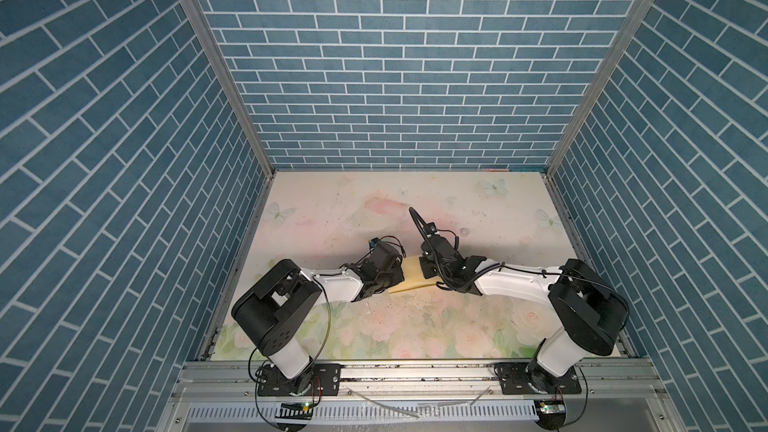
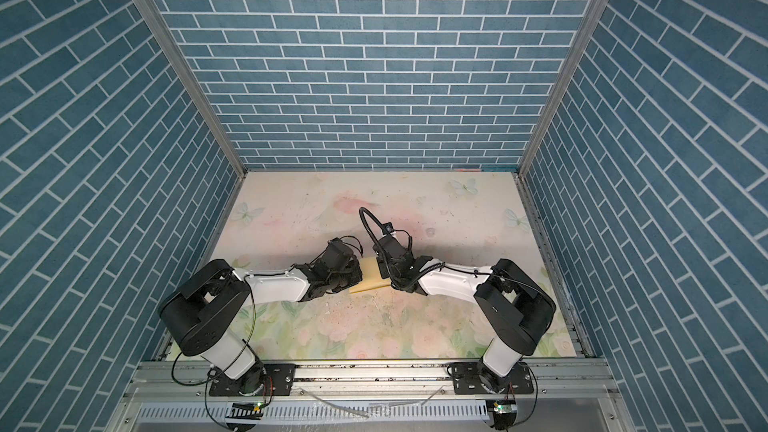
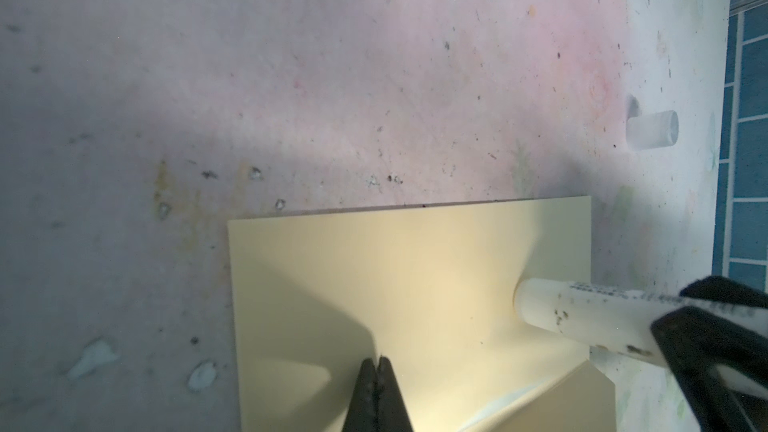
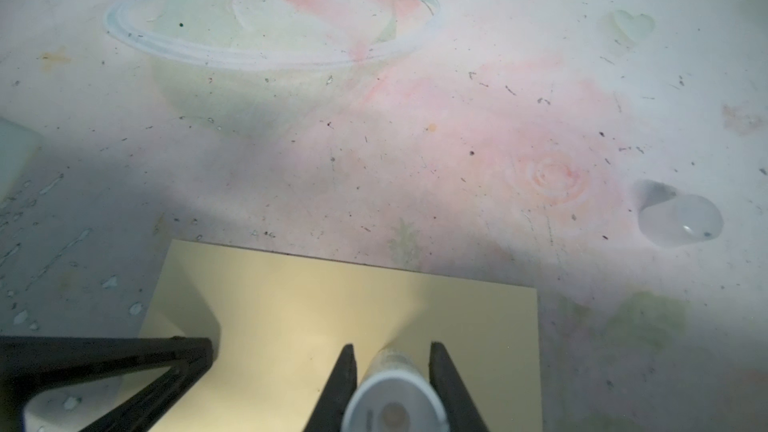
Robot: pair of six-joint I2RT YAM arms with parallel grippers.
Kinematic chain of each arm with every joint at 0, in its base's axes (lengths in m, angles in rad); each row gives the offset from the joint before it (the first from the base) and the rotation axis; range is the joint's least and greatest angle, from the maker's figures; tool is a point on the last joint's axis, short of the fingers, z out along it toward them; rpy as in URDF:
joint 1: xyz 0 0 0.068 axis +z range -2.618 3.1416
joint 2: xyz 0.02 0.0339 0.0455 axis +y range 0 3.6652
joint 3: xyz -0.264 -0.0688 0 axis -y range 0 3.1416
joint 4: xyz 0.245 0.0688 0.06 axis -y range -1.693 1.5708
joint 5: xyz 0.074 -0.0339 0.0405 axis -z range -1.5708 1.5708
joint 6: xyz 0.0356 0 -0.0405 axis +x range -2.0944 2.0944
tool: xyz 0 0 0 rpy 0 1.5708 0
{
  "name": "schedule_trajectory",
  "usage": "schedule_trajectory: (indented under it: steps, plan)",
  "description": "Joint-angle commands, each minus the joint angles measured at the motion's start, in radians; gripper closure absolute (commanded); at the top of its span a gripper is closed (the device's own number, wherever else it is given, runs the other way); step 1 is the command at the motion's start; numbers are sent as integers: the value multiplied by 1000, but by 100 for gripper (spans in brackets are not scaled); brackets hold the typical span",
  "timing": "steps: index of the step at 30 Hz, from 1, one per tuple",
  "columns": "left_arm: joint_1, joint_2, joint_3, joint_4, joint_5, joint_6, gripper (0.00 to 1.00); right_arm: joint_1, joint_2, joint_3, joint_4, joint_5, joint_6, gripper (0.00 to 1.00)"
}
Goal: Place the letter into the envelope and seal it
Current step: 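Rub the white glue stick along the envelope flap with the right gripper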
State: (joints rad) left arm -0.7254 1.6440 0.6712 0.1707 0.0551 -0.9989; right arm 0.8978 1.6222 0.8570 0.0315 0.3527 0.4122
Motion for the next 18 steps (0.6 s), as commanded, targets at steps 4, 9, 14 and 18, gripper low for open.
schedule_trajectory:
  steps: [4, 9, 14, 18]
  plan:
    - [9, 45, -38, -145, -50, 1, 100, -39, -7, -31, -117, 73, -30, 100]
    - [9, 56, -38, -134, -40, -2, 100, -17, 27, 11, -81, 20, 5, 100]
    - [9, 61, -41, -125, -35, -5, 100, 22, 55, 46, -34, -8, 37, 100]
    - [9, 63, -39, -118, -31, -6, 100, 42, 73, 67, 4, -41, 61, 100]
